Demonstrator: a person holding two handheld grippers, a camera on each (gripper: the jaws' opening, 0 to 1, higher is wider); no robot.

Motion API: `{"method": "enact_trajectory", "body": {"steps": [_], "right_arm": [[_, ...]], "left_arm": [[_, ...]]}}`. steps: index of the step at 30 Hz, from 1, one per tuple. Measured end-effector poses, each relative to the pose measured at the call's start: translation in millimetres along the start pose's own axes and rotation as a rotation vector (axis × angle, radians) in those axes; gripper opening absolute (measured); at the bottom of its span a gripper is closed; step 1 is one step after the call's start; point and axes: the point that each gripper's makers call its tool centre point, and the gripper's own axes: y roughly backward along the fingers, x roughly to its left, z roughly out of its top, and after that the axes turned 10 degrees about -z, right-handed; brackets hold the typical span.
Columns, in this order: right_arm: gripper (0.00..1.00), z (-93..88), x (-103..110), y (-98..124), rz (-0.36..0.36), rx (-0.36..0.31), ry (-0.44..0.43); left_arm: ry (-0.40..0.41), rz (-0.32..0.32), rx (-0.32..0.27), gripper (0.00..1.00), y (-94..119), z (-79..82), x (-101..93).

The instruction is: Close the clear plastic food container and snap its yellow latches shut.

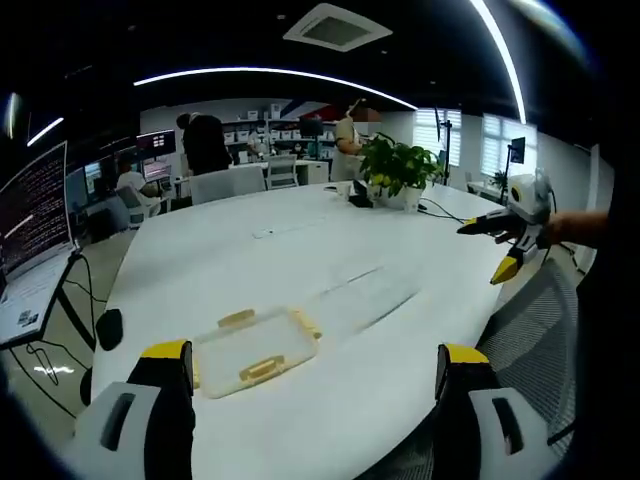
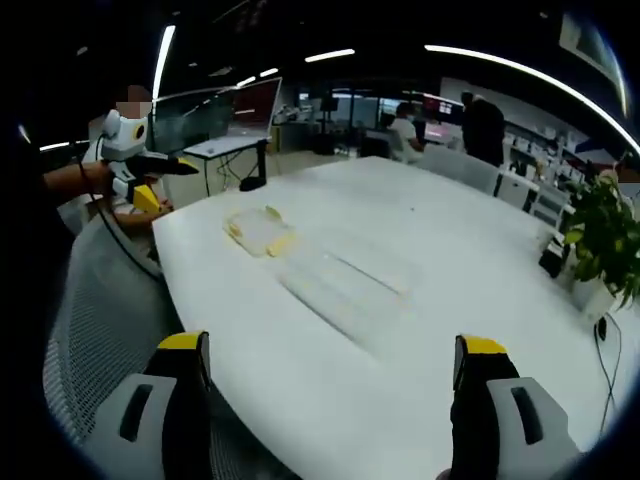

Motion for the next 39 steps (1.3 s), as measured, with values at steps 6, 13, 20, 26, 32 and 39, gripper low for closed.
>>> {"method": "enact_trajectory", "body": {"steps": [6,13,20,26,32,39], "right_arm": [[0.99,-0.3,0.2,0.2,0.001,0.001,0.001],[0.99,-0.3,0.5,0.0,0.002,0.002,0.003],[0.99,0.8,1.0,0.3,0.003,-0.001,0.002],[0.99,0.9,1.2,0.4,0.005,-0.002,0.005],[0.99,2.1,0.9,0.8,0.005,-0.002,0.010],[0.99,3.2,0.4,1.1,0.005,-0.004,0.009]], "left_arm": [[0.000,0.000,0.003,0.99,-0.1,-0.8,0.0],[-0.003,-0.001,0.005,0.99,-0.4,-0.7,-0.1],[-0.004,0.001,0.003,0.99,0.2,1.1,-0.2],[-0.005,0.002,0.003,0.99,0.6,2.3,-0.8],[-0.004,0.002,0.000,0.99,0.9,3.6,-1.6],[-0.007,0.002,0.000,0.99,1.0,4.8,-2.1]]}}
